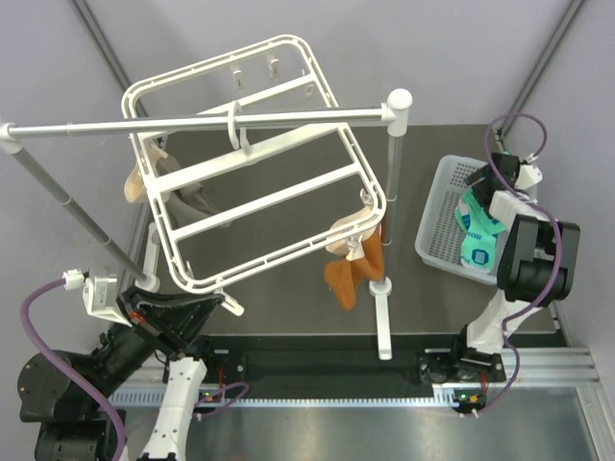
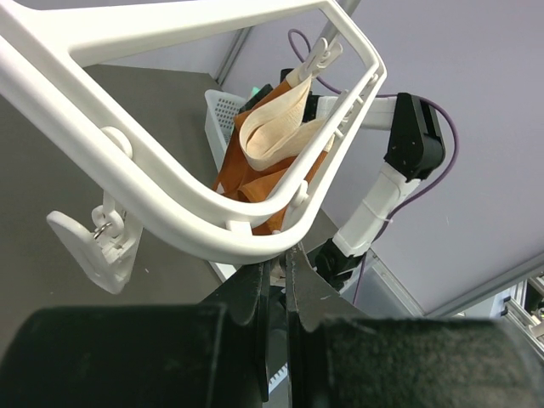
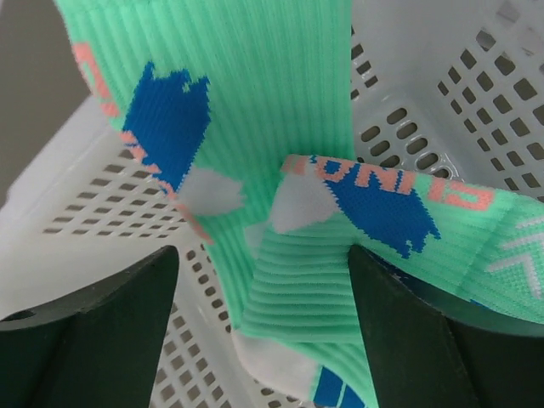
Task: Clip the socks to the hanger
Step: Pick up the sock from the bin.
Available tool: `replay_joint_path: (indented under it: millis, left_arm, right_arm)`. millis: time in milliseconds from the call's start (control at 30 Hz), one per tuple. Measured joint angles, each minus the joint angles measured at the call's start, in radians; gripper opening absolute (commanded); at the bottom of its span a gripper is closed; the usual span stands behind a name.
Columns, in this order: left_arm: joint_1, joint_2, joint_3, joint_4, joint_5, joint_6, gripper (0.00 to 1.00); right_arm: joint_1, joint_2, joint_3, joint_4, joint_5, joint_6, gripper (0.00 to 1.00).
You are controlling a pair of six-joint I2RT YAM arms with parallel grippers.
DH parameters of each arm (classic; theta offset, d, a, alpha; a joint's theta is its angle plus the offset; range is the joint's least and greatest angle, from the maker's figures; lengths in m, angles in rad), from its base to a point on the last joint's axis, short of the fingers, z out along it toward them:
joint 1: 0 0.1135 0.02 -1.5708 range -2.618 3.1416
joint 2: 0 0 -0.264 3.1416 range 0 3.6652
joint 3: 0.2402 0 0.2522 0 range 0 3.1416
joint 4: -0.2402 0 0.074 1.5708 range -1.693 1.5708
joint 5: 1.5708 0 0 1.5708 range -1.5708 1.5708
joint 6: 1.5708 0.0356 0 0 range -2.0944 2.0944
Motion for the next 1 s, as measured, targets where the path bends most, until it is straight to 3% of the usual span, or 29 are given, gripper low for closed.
replay_joint_path:
  millis: [67, 167, 200, 467, 667, 1000]
  left_arm:
    - [0.0, 0.0, -0.003, 0.0, 0.0, 0.0, 0.0]
    - [0.0, 0.0, -0.006, 0.0, 0.0, 0.0, 0.0]
    - [0.0, 0.0, -0.006, 0.0, 0.0, 0.0, 0.0]
    - [0.0, 0.0, -0.012, 0.0, 0.0, -0.001, 0.0]
    - [0.0, 0.0, -0.012, 0.0, 0.0, -0.001, 0.0]
    - [0.0, 0.0, -0.024, 0.0, 0.0, -0.004, 0.0]
  right_arm:
    - [0.0, 0.035, 0.016, -0.015, 0.01, 0.0, 0.77]
    - [0.0, 0.056, 0.016, -0.022, 0.023, -0.004, 0.65]
    - [0.0, 0.058, 0.016, -0.022, 0.029, -0.004, 0.53]
    - [0.009, 0.058, 0.016, -0.029, 0.061, -0.047, 0.0]
    - [0.054, 0.019, 0.018, -0.089, 0.111, -0.143, 0.0]
    - [0.26, -0.281, -0.017, -0.211, 0.228, -0.393, 0.0]
